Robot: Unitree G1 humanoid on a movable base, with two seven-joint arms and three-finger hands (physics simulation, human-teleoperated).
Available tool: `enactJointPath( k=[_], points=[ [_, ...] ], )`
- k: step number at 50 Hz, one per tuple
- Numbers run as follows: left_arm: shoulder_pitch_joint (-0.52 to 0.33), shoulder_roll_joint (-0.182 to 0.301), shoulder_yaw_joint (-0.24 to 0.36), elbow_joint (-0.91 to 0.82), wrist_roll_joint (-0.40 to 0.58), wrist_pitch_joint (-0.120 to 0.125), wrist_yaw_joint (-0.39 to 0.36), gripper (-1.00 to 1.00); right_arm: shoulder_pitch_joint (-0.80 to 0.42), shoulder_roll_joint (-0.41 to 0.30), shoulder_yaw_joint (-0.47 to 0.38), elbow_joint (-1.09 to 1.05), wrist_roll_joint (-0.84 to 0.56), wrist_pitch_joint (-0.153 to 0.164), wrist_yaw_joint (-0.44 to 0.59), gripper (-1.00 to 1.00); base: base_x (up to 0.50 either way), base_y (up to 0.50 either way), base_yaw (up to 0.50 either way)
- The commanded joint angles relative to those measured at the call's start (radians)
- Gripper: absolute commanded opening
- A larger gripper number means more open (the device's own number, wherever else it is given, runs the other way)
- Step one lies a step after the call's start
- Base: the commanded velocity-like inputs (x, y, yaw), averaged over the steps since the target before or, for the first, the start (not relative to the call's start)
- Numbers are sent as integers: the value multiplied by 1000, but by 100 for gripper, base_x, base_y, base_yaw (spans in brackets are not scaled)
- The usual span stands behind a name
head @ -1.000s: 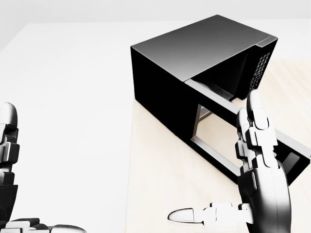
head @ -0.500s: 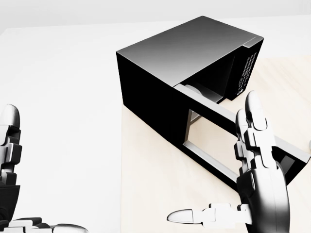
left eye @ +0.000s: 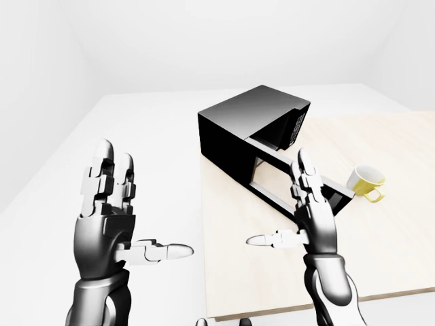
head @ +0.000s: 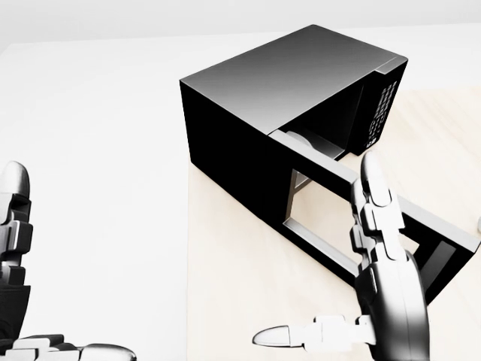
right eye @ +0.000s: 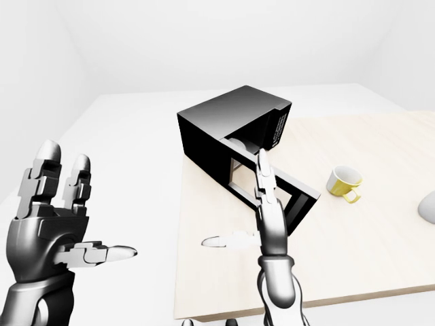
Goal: Close the microwave.
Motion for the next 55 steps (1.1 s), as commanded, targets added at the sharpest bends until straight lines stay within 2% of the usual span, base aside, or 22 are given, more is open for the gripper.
enactJointPath(
  k=[1, 7, 9, 13, 14, 17, 18, 27, 47, 55],
  points=[
    [2, 1, -3, 7, 3, 0, 2, 100, -27, 4, 4, 100, -10, 0, 2, 100, 0, 0, 0],
    [1, 2, -3, -3, 2, 0, 3, 100, -53, 10, -1, 182, -13, -1, 0, 100, 0, 0, 0],
    [-2, 3, 0, -12, 0, 0, 4, 100, -63, 14, -6, 211, -12, -11, 1, 100, 0, 0, 0],
    [-5, 2, 2, -18, 0, 0, 4, 100, -93, 22, -19, 297, -4, -41, 3, 100, 0, 0, 0],
    [-6, 2, 2, -18, -1, 0, 3, 100, -110, 24, -27, 345, -1, -59, 1, 100, 0, 0, 0],
    [-5, 1, 2, -21, 0, 0, 3, 100, -131, 30, -38, 402, 2, -85, 3, 100, 0, 0, 0],
    [0, 0, 0, -13, 2, 0, 0, 100, -143, 34, -49, 434, 14, -105, -1, 100, 0, 0, 0],
    [8, -1, -4, 2, 2, 0, -1, 100, -207, 44, -83, 603, 27, -173, -7, 100, 0, 0, 0],
    [11, 1, -12, 4, 6, 0, 2, 100, -384, 39, -160, 1033, 102, -175, -9, 100, 0, 0, 0],
    [19, 2, -24, 1, 11, 0, 3, 100, -418, 31, -169, 1062, 103, -175, -19, 100, 0, 0, 0]
  ],
)
